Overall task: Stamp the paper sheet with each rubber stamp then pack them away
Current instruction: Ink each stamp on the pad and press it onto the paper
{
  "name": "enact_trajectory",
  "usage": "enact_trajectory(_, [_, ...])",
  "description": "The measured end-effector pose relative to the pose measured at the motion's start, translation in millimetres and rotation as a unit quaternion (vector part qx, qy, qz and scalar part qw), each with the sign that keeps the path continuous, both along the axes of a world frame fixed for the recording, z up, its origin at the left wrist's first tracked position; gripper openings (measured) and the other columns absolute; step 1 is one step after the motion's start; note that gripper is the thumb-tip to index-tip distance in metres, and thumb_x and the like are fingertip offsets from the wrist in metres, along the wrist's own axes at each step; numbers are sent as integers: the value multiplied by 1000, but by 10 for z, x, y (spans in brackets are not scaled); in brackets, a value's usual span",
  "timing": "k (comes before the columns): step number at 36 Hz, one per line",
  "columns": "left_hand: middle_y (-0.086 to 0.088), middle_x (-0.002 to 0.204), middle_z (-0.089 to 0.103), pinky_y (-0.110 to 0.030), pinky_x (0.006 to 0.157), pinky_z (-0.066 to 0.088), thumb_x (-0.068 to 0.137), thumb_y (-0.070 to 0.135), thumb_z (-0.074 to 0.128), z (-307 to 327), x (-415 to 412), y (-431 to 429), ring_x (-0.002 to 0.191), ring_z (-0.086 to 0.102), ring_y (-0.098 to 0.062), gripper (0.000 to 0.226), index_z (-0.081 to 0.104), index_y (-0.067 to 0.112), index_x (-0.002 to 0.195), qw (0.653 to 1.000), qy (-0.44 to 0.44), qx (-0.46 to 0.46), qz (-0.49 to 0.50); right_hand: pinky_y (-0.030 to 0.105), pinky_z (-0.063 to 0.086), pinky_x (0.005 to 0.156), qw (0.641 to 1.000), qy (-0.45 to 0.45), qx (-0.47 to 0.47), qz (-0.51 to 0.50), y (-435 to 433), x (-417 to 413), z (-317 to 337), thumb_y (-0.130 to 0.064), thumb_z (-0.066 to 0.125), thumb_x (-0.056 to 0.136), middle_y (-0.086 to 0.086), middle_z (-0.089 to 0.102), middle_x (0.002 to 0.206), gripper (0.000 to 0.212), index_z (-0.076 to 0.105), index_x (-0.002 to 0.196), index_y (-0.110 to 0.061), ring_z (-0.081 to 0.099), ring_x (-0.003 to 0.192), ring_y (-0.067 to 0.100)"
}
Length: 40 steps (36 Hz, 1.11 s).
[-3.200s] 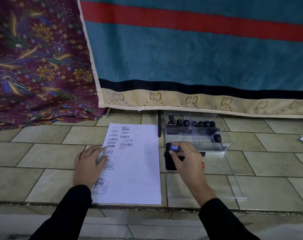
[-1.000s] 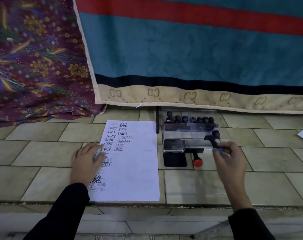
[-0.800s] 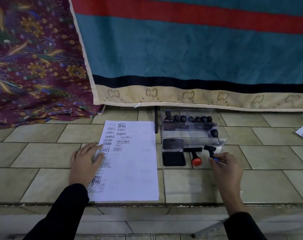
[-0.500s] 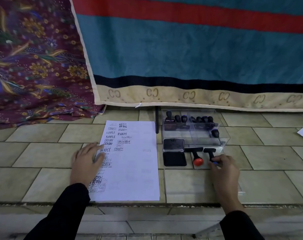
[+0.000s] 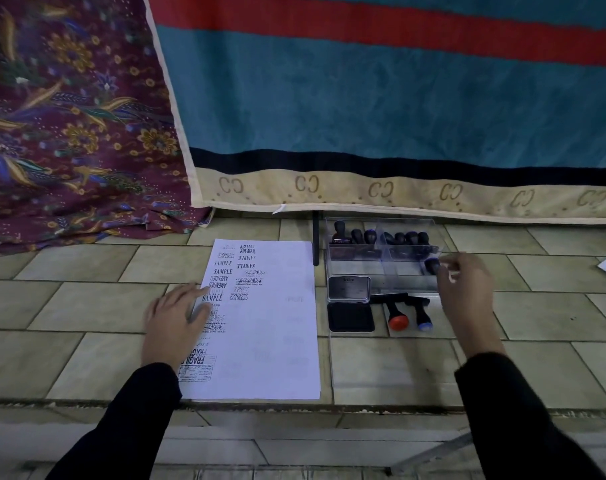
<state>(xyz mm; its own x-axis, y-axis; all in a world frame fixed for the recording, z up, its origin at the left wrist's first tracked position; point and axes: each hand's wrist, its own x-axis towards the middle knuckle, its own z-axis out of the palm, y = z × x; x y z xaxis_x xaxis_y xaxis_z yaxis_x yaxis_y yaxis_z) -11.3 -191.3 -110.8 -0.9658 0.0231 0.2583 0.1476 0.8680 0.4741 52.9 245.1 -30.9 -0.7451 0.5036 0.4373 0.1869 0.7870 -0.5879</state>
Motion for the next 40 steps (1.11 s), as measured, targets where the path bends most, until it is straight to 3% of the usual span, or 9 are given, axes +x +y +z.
enact_trajectory(2, [7,136,58,-38,111,20,84,43,47,6,2,1,126,49,-18,42,66,30,119,1000,-2,1,1,40,48,80,997,-75,27,7,125,-232,88,2,57,85,23,64,98,15,66,97,4,60,89,37])
enact_trajectory(8, [8,138,55,-41,114,18,84,45,47,24,16,-1,129,45,-16,42,64,32,121,1000,-9,8,-3,40,51,75,952,-279,128,-7,251,-639,129,6,51,83,27,63,96,22,63,101,5,62,91,40])
enact_trajectory(15, [8,136,56,-39,113,18,84,42,49,42,28,13,128,46,-16,40,66,31,118,1000,-3,14,-3,38,52,81,901,-372,222,3,145,-826,148,-4,54,87,19,63,110,24,61,109,1,63,102,34])
enact_trajectory(21, [8,136,57,-34,110,17,92,27,64,-3,9,1,129,45,-15,26,65,31,117,1000,7,13,-2,41,50,82,920,-338,197,15,130,-820,83,1,50,87,25,60,111,28,57,114,3,60,103,38])
enact_trajectory(30, [7,136,57,-35,110,19,85,42,48,45,26,11,129,46,-17,39,64,31,119,1000,3,-1,-7,37,51,80,944,-308,117,18,200,-681,212,6,54,82,26,61,104,28,64,108,2,60,99,38])
enact_trajectory(34, [8,135,57,-36,110,19,89,38,54,26,20,7,128,47,-17,31,63,32,119,1000,9,5,-7,40,48,74,978,-188,84,7,138,-496,356,6,56,82,27,60,100,19,61,100,4,57,91,41])
enact_trajectory(37, [8,136,56,-36,111,18,91,35,56,2,12,-3,128,46,-17,29,63,32,119,1000,8,6,-7,40,49,79,996,-58,61,24,-7,-344,458,0,63,83,21,57,107,24,60,107,-1,57,89,36])
enact_trajectory(38, [8,136,56,-37,111,19,91,37,55,1,10,-5,128,46,-17,30,63,32,119,1000,8,5,-7,38,51,79,998,-19,48,40,-80,-289,483,-2,65,84,18,57,109,25,61,108,-3,59,88,31])
enact_trajectory(40, [8,136,56,-39,112,20,89,39,52,7,10,-5,128,46,-17,32,63,32,119,1000,6,1,-9,21,51,74,997,20,10,74,-272,-182,503,-8,68,84,9,57,108,28,61,111,-7,59,81,17])
